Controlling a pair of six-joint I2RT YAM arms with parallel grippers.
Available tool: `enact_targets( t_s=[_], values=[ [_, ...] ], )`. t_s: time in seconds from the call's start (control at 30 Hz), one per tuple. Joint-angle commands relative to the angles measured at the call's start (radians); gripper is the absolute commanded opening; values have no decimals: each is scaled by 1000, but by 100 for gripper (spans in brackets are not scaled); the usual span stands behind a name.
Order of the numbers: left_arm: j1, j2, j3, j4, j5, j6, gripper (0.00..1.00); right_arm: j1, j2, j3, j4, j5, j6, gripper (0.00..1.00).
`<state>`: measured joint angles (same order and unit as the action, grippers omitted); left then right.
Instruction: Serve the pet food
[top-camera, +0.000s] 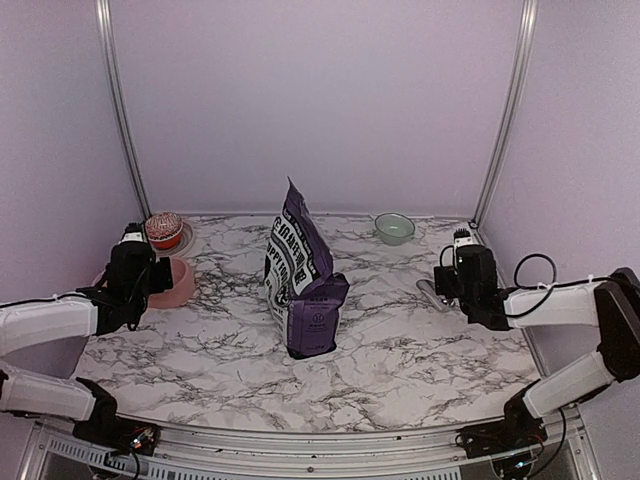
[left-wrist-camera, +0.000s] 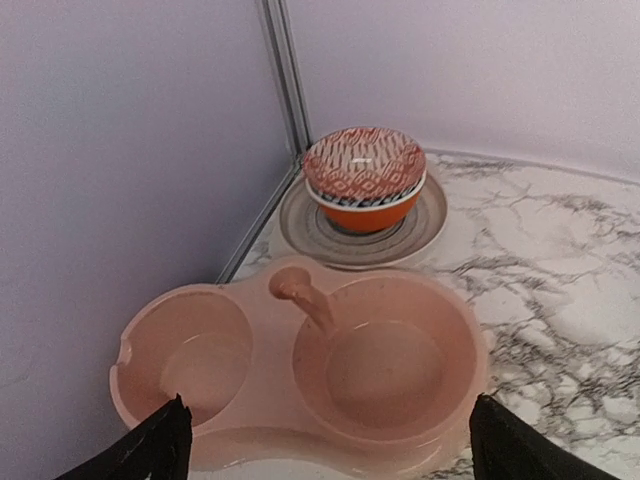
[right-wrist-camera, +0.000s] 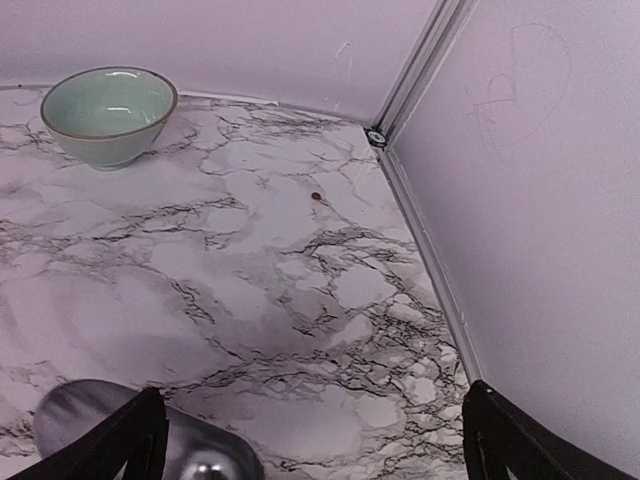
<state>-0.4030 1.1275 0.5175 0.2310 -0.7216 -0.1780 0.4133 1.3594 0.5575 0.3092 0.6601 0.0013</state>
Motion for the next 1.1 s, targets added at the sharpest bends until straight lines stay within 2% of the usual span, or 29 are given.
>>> enact_targets(
  t_s=[0.0, 0.03, 0.13, 0.17, 0.27, 0.33, 0.37, 0.4, 0.47, 0.53, 0.57, 0.63, 0.67, 0.8, 0.9, 0.97, 1.07],
  values=[
    [101, 94, -95, 311, 16, 100, 98, -52, 50, -78, 226, 38, -116, 100],
    [125, 125, -100, 347, 33, 98, 99, -62, 58, -105, 280, 34, -127, 100],
    [197, 236, -127, 517, 130, 98, 99, -109, 77, -215, 546, -121, -197, 100],
    [226, 274, -136, 582, 164, 98, 99, -115, 81, -216, 560, -151, -201, 100],
    [265, 325, -103, 607, 249, 141, 98, -163, 114, -281, 836, -289, -228, 100],
    [295, 340, -119, 702, 273, 163, 99, -191, 164, -285, 909, -338, -269, 100],
    [317, 354, -161, 794, 302, 157, 99, -204, 195, -283, 976, -330, -265, 100],
    [340, 375, -198, 885, 357, 145, 98, -221, 187, -273, 931, -312, -227, 100],
    [357, 367, -251, 931, 424, 140, 97, -287, 168, -307, 960, -412, -171, 100],
    [352, 409, -317, 1122, 492, 189, 92, -358, 231, -394, 1179, -530, -129, 100],
    [347, 395, -326, 1111, 499, 194, 93, -368, 274, -417, 1288, -565, -133, 100],
    [343, 401, -316, 1106, 471, 188, 99, -369, 214, -376, 1079, -522, -110, 100],
    [343, 406, -296, 1074, 442, 180, 99, -369, 243, -336, 1058, -511, -106, 100],
    [352, 401, -282, 1038, 445, 163, 99, -365, 247, -367, 1138, -514, -121, 100],
    [352, 400, -283, 1038, 444, 163, 99, -366, 230, -342, 1057, -508, -115, 100],
    [352, 400, -283, 1038, 445, 163, 99, -369, 249, -341, 1098, -507, -113, 100],
    [352, 400, -283, 1038, 444, 163, 99, -383, 245, -324, 1052, -518, -96, 100]
  ],
)
